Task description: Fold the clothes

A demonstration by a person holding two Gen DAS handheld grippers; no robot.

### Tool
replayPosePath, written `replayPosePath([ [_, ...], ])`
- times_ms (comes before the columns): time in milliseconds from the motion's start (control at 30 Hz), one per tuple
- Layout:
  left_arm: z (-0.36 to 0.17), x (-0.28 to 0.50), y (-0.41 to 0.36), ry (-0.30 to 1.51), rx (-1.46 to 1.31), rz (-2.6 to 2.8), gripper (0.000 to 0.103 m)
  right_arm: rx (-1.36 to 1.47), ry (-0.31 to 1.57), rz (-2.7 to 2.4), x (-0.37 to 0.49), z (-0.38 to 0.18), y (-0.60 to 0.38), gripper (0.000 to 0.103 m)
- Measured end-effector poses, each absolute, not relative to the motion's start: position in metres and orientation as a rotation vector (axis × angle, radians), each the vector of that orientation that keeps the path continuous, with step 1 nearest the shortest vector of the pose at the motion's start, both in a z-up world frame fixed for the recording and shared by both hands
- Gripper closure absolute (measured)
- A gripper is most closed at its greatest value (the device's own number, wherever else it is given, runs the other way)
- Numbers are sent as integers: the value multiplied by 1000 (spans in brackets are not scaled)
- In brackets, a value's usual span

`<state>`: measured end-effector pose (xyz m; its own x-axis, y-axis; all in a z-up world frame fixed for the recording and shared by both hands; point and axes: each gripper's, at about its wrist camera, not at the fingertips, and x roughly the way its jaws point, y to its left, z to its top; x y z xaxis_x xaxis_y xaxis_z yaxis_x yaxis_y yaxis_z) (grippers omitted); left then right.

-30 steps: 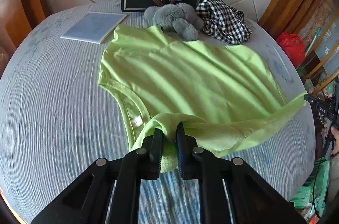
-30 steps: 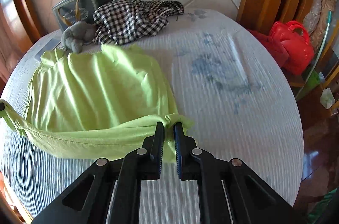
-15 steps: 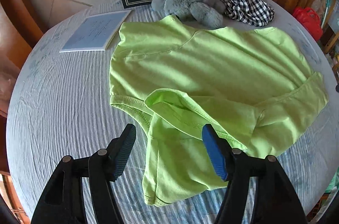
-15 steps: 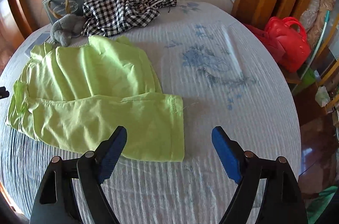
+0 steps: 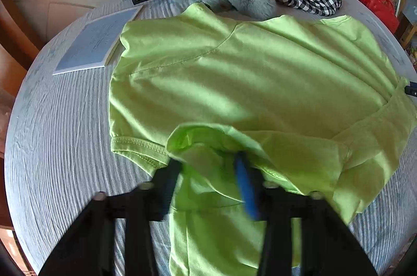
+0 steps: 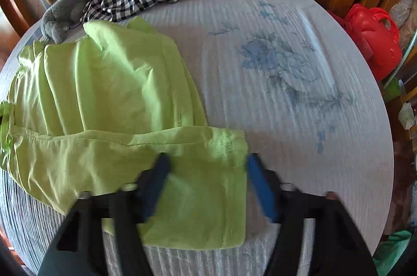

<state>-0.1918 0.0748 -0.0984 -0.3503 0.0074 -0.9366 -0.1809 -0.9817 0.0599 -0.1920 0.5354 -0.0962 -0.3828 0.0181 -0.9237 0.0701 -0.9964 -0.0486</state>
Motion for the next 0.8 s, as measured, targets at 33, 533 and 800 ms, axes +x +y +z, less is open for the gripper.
replayPosePath([
  [33,-96,-193,71,167,-1730,2486,100,1716,181,-2587,-191,-93,530,99],
  [533,-41,-325,1,-49,-1689,2689,66,1452,197,-2789,-328,-19,510,54],
  [800,-54,-251,-35,-129,-1681,2652,43,1487,19,-2770,-288,-36,536,20],
])
